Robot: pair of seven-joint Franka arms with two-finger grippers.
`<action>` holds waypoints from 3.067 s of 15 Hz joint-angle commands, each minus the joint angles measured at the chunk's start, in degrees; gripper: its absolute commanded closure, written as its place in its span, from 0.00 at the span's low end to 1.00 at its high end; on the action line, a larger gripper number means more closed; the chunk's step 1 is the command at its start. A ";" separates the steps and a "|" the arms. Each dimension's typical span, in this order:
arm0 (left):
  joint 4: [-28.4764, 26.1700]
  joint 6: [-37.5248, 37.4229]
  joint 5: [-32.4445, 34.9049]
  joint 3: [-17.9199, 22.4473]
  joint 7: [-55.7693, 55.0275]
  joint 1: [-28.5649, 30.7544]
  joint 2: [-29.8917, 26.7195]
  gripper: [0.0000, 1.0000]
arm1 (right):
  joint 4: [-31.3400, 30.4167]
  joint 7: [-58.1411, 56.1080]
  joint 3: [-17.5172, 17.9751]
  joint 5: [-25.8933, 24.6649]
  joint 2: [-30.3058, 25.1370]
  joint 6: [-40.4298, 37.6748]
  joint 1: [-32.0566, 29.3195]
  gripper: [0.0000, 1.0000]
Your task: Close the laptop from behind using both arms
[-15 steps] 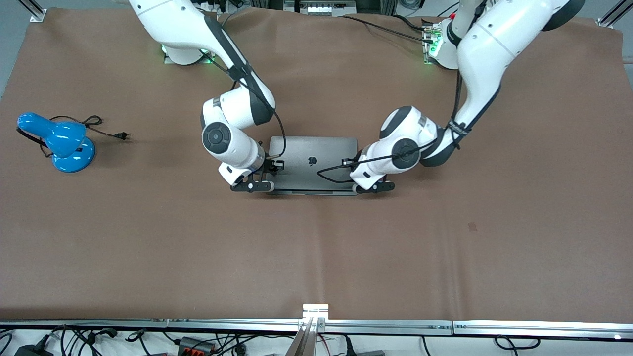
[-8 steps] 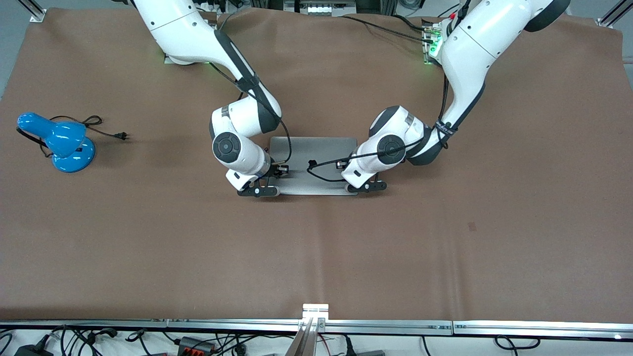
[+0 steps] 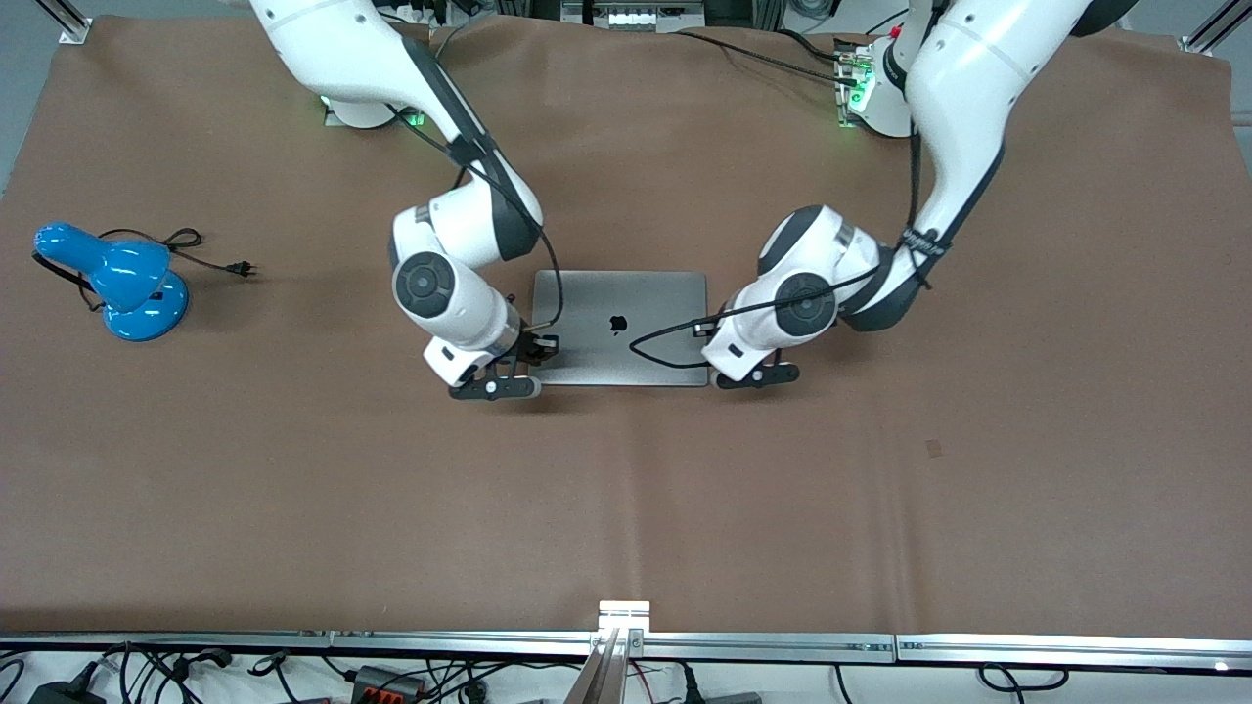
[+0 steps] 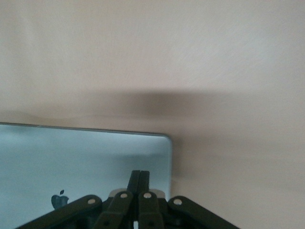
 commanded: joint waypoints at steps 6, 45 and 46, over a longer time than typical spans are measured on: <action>4.62 -27.22 -0.39 7.16 20.69 5.35 -15.86 1.00 | 19.24 -6.78 -13.54 -6.14 -6.56 -36.07 -0.59 1.00; 7.61 -32.17 -2.06 23.37 32.85 8.86 -30.13 0.00 | 0.89 -21.39 3.92 -17.04 -31.35 -33.02 -34.08 0.00; 7.70 -32.26 -2.06 23.37 32.85 8.86 -30.13 0.00 | 0.89 -21.39 3.92 -17.04 -31.35 -32.94 -34.08 0.00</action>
